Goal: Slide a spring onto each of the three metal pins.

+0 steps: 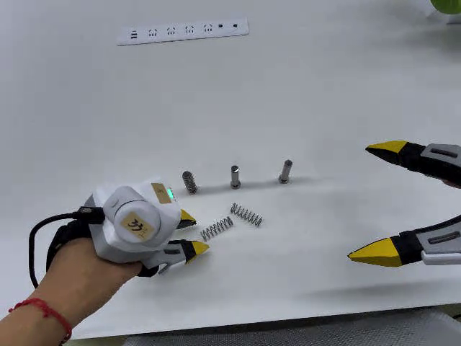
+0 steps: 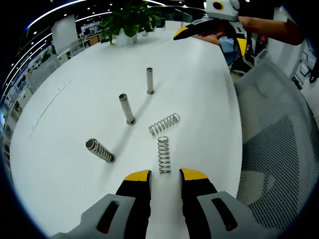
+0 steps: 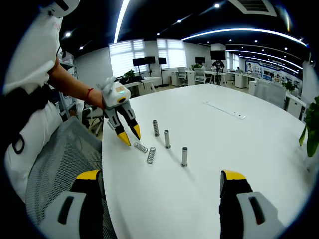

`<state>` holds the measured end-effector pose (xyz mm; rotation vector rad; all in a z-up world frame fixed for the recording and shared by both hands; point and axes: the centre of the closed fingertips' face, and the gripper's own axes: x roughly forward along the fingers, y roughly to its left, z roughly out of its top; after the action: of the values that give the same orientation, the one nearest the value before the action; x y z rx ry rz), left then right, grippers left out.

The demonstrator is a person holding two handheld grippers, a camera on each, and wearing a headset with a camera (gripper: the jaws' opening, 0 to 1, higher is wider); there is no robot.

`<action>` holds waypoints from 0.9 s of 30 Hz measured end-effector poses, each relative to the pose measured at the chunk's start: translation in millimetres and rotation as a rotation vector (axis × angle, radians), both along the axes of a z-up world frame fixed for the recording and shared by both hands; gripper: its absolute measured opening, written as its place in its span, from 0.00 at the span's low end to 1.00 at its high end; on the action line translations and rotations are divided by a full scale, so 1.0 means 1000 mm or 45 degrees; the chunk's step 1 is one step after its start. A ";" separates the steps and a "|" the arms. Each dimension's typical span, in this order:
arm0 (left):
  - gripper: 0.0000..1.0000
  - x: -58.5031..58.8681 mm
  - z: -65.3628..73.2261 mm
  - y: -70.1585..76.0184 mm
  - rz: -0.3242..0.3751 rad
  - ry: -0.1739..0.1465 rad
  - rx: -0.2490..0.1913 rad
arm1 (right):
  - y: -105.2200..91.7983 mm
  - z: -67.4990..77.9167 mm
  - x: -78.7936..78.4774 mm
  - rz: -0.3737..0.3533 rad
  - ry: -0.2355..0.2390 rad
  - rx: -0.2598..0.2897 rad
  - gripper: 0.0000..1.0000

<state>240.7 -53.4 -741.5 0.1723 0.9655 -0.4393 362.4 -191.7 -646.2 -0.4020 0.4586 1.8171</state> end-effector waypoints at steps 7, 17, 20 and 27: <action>0.19 0.003 -0.008 -0.001 -0.020 0.033 0.033 | -0.005 0.000 0.002 -0.029 0.012 0.007 0.98; 0.14 0.006 -0.011 0.000 -0.043 0.057 0.071 | -0.010 -0.002 0.005 -0.044 0.018 0.005 0.97; 0.11 0.006 -0.012 0.001 -0.050 0.060 0.086 | -0.009 -0.002 0.005 -0.045 0.016 0.003 0.97; 0.11 0.006 -0.011 0.000 -0.061 0.068 0.092 | -0.008 -0.002 0.003 -0.043 0.022 0.002 0.97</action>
<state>247.0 -53.0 -752.7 0.2502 1.0320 -0.4553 365.3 -199.5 -648.6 -0.3756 0.4735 1.7894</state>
